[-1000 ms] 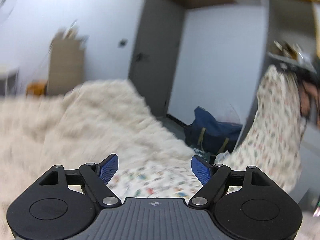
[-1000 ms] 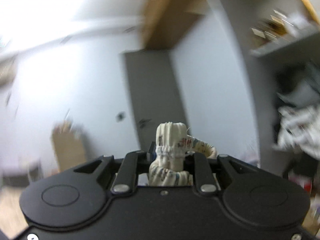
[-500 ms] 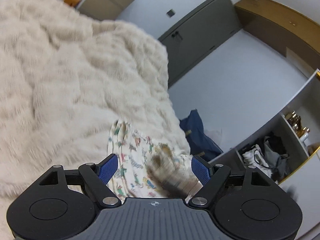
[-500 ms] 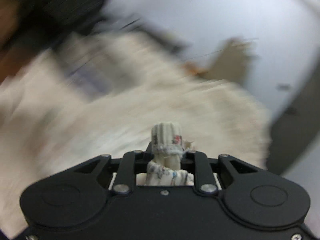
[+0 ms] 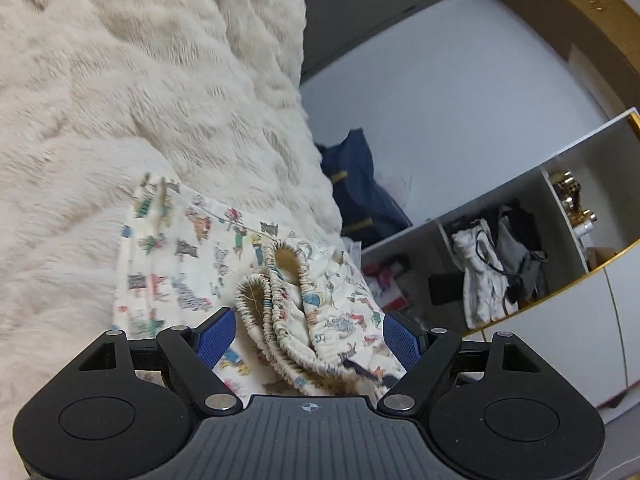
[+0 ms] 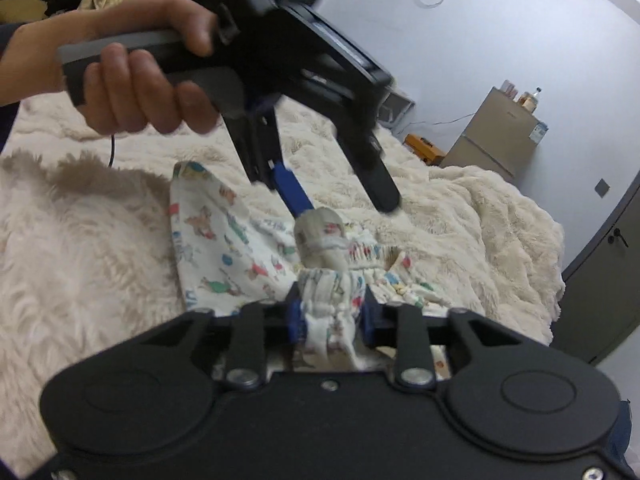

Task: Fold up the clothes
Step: 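Lower the folded garment onto the blanket with both grippers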

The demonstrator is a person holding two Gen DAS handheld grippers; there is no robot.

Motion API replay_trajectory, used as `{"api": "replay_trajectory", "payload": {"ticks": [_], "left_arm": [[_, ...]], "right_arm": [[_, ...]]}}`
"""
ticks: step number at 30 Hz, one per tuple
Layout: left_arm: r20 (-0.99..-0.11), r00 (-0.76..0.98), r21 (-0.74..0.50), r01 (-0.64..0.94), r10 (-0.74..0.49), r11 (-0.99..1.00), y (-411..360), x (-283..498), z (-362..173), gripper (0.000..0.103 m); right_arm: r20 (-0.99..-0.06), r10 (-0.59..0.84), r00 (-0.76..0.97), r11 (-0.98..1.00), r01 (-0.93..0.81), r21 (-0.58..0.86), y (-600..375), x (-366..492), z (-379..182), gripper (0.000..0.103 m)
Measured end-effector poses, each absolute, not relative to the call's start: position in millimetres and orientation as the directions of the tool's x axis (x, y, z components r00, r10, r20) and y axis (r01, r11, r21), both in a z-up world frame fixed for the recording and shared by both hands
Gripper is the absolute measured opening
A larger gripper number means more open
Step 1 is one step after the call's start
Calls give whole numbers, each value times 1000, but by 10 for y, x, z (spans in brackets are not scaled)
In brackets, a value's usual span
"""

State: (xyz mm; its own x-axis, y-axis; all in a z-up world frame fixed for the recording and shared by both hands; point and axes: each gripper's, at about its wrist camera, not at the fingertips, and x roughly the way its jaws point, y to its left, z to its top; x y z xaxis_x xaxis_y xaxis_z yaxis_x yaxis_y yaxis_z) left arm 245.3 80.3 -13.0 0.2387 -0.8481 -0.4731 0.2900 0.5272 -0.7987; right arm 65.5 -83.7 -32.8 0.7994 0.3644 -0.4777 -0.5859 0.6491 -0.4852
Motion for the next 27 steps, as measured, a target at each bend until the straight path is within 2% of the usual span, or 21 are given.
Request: {"api": "replay_trajectory", "payload": {"ticks": [8, 9, 10, 13, 16, 20, 21, 27], "left_arm": [[-504, 172, -815, 232, -847, 532, 446, 2542, -225, 75], [-515, 175, -806, 234, -839, 544, 402, 2543, -234, 68], [-525, 181, -799, 233, -832, 555, 379, 2543, -238, 46], [-545, 217, -781, 219, -810, 585, 384, 2551, -252, 18], [-542, 257, -775, 214, -800, 594, 457, 2553, -228, 16], [-504, 277, -786, 245, -818, 567, 605, 2520, -86, 15], [-493, 284, -789, 253, -823, 560, 657, 2513, -30, 15], [-434, 358, -800, 268, -827, 536, 1176, 2513, 282, 15]], "right_arm": [[-352, 339, 872, 605, -489, -628, -706, 442, -329, 21], [-347, 337, 876, 597, -483, -640, -685, 435, -348, 22], [-341, 334, 879, 590, -477, -651, -663, 428, -366, 22], [-335, 346, 876, 568, -480, -669, -627, 367, -423, 28], [-366, 415, 833, 564, -551, -615, -695, 303, -353, 35], [-416, 543, 729, 616, -683, -392, -1065, 220, 16, 44], [-395, 572, 719, 647, -692, -321, -1269, 186, 183, 46], [-343, 538, 770, 750, -623, -222, -1924, 321, 352, 52]]}}
